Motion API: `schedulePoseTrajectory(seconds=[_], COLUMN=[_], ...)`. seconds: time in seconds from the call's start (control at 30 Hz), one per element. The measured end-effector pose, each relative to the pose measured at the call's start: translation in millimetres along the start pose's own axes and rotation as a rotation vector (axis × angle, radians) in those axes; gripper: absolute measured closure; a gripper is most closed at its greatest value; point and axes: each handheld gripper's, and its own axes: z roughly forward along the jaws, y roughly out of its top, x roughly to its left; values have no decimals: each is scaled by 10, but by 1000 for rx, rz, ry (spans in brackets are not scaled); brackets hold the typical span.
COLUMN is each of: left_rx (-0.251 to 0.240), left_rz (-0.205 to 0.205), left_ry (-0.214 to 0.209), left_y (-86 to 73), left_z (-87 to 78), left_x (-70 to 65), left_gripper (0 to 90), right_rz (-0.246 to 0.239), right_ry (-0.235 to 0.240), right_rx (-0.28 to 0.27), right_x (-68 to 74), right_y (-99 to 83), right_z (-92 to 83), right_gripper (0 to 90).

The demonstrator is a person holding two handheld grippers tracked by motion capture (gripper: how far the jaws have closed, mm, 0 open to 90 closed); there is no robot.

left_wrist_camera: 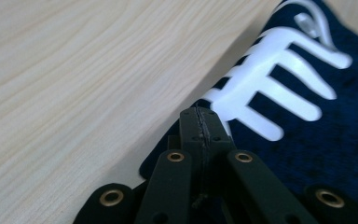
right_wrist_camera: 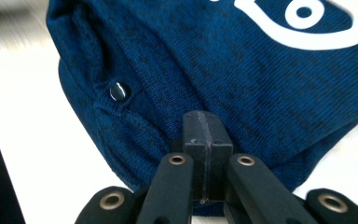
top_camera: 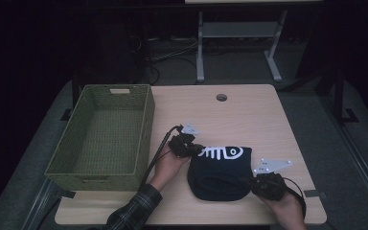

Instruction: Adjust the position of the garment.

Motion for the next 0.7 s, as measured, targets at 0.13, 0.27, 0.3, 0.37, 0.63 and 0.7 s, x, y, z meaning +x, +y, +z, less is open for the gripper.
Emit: schedulePoseTrajectory(seconds=[0.13, 0.27, 0.3, 0.37, 0.63, 0.7], left_rx=[22, 59, 57, 59, -14, -50], left_rz=[14, 42, 42, 47, 34, 57], left_ry=[1, 33, 35, 41, 14, -20], left_y=[-25, -41, -55, -47, 31, 43], left_z=[59, 135, 166, 166, -92, -249], left_x=[-4, -24, -25, -37, -66, -175], left_gripper=[899, 899, 900, 900, 897, 897], right_rz=[-9, -32, -28, -31, -12, -2], right_ry=[-4, -14, -16, -16, -7, -10], right_rx=[47, 57, 58, 56, -34, -63], right_x=[64, 94, 113, 104, 10, -39], right_y=[-44, -42, -49, -55, 46, 98], right_z=[99, 139, 146, 145, -13, -57], right_gripper=[900, 900, 900, 900, 900, 900])
